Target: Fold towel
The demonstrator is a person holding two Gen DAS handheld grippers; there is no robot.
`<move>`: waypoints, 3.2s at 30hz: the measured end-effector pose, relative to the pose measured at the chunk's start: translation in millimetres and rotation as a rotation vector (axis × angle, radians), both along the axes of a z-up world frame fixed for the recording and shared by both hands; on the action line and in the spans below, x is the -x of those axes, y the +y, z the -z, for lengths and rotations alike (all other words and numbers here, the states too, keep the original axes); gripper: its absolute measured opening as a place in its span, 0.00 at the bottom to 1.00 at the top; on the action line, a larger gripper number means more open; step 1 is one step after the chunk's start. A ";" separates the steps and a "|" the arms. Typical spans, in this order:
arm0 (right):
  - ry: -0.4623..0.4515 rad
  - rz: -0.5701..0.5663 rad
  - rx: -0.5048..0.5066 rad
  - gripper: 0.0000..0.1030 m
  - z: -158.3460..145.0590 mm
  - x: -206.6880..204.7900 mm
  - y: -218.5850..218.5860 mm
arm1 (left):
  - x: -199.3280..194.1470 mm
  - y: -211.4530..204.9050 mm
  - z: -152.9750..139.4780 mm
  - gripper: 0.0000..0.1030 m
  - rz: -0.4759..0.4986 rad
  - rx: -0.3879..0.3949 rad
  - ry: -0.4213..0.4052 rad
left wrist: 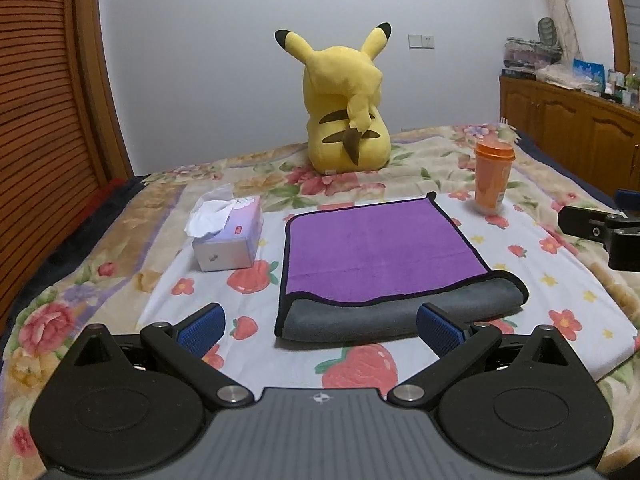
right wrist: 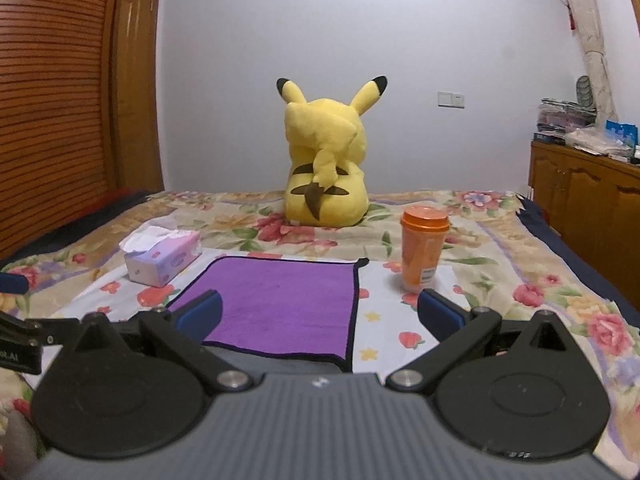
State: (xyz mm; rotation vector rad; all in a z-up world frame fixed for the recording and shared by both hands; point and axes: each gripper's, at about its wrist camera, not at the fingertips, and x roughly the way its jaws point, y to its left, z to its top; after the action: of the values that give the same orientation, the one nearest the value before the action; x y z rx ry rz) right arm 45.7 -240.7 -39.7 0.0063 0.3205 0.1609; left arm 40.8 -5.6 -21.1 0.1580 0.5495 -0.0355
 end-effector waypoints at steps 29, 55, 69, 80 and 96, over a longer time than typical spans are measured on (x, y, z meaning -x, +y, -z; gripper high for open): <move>0.086 -0.048 0.008 1.00 21.7 -64.9 3.1 | -95.0 18.3 19.1 1.00 0.020 -0.041 0.079; 0.262 -0.073 0.028 1.00 55.7 -108.7 1.6 | -162.6 51.0 70.9 0.82 0.036 0.044 0.265; 0.408 -0.113 -0.014 1.00 78.8 -123.0 -0.8 | -167.6 56.5 89.6 0.65 0.068 0.113 0.359; 0.465 -0.159 -0.060 0.82 84.7 -124.8 -1.8 | -165.4 55.2 97.0 0.59 0.074 0.136 0.395; 0.498 -0.190 -0.102 0.45 83.0 -127.5 -6.4 | -163.5 58.2 91.1 0.37 0.052 0.133 0.378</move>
State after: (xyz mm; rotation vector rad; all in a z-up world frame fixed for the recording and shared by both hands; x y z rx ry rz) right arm 173.2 -247.1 -122.8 0.1186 0.8110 0.3652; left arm 204.2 52.6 -112.2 0.0349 0.9177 -0.1543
